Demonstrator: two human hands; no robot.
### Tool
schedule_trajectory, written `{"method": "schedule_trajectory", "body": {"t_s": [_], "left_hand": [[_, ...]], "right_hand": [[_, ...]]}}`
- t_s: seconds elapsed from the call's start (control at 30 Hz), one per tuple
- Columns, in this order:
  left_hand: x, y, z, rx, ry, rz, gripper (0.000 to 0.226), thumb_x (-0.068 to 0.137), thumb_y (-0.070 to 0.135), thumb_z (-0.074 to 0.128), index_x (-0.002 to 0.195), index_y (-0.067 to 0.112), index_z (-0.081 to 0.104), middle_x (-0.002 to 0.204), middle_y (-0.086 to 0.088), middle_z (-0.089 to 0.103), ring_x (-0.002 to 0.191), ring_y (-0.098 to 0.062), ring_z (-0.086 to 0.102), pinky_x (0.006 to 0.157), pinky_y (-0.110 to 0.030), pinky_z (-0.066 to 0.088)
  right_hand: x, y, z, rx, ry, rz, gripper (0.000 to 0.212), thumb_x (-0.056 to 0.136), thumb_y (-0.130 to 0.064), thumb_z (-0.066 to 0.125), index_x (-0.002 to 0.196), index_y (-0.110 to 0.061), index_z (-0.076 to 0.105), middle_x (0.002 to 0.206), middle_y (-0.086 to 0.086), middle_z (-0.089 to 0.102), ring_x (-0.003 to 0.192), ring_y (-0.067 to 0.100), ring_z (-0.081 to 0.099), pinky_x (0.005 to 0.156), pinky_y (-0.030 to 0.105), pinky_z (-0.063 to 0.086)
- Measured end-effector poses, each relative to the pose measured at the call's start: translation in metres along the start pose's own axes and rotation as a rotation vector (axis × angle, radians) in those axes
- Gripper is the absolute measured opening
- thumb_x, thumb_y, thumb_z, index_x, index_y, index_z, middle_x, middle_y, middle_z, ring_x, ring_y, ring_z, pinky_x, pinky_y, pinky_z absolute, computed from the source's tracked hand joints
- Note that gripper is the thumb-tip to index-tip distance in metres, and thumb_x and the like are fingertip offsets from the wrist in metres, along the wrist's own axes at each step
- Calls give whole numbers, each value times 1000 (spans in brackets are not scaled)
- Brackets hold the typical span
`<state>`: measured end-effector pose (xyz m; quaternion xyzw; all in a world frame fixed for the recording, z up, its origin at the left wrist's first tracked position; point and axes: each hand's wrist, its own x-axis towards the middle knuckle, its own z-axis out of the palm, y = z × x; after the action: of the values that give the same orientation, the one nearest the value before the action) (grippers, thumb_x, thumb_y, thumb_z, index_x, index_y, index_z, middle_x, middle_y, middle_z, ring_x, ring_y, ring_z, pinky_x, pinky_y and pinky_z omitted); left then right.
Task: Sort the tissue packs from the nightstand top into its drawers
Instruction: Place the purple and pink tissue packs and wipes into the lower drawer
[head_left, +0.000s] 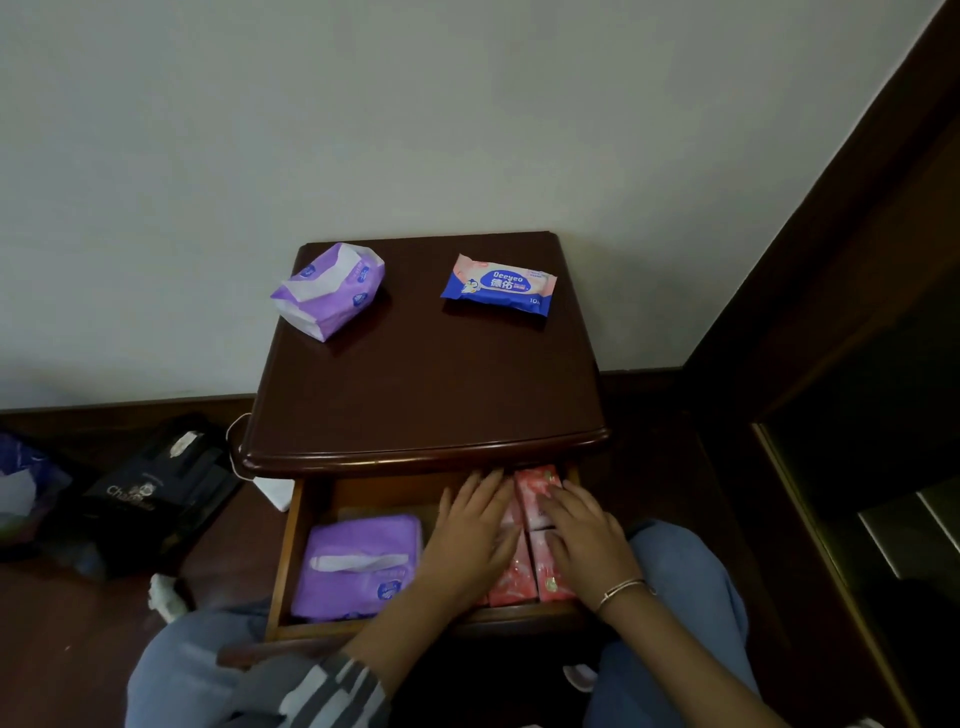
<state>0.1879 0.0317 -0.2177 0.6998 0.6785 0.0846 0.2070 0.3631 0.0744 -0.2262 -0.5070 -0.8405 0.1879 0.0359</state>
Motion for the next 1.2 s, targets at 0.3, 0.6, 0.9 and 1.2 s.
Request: {"method": "schedule_trajectory", "body": {"t_s": [0.3,0.6,0.9,1.2], "left_hand": [[-15,22,9,16,139,-392,48,97,38,41,144,35,36,129,1,54,116,-20,50,99,-37,32],[-3,1,10,-109,49,-226,46,97,31,45,143,26,43,144,-2,47,124,-21,48,102,-32,39],[-24,2,0,-126,7,-434,44,99,33,41,139,15,41,140,-9,48,127,-24,46,105,-36,40],[-26,5,2,-155,-1,-335,43,100,33,39,140,18,37,148,-8,39,137,-23,33,114,-37,30]], "right_hand": [[-2,-2,-5,37,5,12,49,91,-19,43,139,-23,42,148,-9,35,142,8,18,110,29,28],[-3,-2,-4,45,82,-8,39,89,-17,47,127,-19,56,136,-2,51,135,14,34,105,29,29],[-5,-4,-4,-13,25,0,53,92,-28,42,144,-22,33,152,-6,32,144,12,16,115,37,16],[-11,-2,-4,-25,32,-4,46,91,-21,41,137,-22,45,145,-8,43,141,7,23,115,33,16]]}}
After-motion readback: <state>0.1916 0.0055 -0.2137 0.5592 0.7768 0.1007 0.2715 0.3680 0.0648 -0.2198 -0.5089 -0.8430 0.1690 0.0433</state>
